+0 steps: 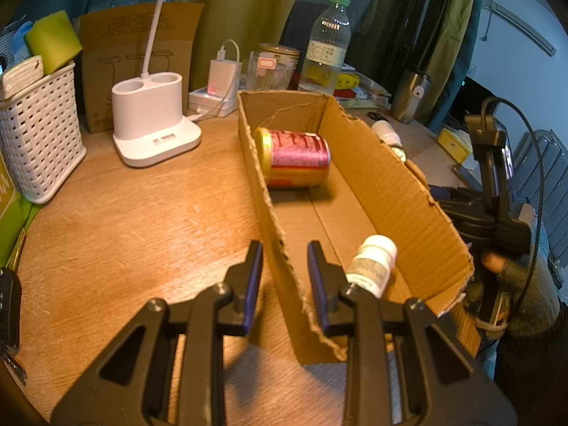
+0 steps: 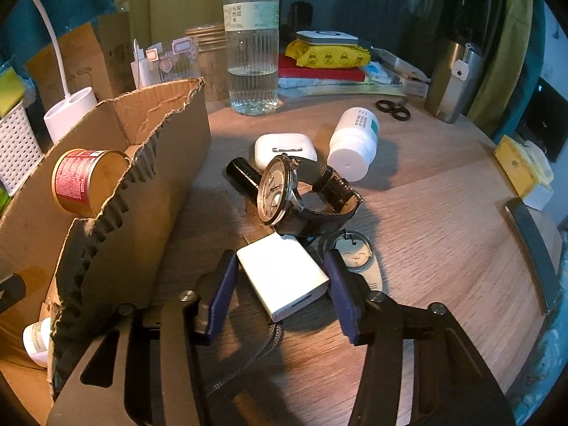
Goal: Organize rigid objects
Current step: 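Lower the right tool onto the white charger block and close on it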
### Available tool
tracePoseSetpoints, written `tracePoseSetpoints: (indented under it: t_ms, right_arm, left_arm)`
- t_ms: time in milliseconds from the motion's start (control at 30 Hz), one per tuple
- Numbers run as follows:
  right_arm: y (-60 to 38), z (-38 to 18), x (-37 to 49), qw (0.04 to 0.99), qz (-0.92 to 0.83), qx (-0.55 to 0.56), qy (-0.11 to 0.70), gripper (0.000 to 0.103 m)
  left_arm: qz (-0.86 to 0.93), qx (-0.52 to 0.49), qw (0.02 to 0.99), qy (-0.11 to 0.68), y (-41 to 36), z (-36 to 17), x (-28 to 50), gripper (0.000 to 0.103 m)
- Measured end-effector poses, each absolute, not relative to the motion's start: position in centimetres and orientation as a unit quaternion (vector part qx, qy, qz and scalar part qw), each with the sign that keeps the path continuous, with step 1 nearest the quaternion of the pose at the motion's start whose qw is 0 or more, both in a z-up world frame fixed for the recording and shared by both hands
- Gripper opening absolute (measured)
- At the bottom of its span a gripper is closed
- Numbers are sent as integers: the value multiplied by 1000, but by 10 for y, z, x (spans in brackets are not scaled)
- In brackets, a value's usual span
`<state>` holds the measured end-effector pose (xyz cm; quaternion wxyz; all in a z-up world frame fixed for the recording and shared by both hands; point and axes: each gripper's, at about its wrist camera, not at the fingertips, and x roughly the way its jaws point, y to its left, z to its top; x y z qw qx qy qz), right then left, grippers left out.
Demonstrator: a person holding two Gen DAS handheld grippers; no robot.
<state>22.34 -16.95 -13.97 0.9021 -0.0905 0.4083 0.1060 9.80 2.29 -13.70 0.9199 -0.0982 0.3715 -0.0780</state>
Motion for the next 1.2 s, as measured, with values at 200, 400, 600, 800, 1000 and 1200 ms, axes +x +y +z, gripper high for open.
tracePoseSetpoints:
  t_ms: [200, 400, 600, 800, 1000, 1200]
  right_arm:
    - [-167, -136, 216, 904, 117, -99, 399, 52]
    - [-165, -123, 203, 911, 126, -97, 381, 40]
    - [-163, -113, 195, 915, 132, -100, 368, 38]
    - [-161, -110, 190, 916, 134, -103, 364, 38]
    - [-158, -95, 180, 923, 134, -107, 346, 38]
    - [-153, -77, 166, 928, 141, -111, 325, 38]
  left_arm:
    - [-78, -98, 920, 371, 23, -137, 98, 27]
    - [-78, -98, 920, 371, 23, -137, 98, 27]
    - [-78, -98, 920, 371, 23, -137, 98, 27]
    - [-78, -98, 920, 371, 23, -137, 98, 27]
    - [-78, -98, 920, 371, 23, -137, 98, 27]
    - [-78, -98, 920, 371, 23, -137, 98, 27]
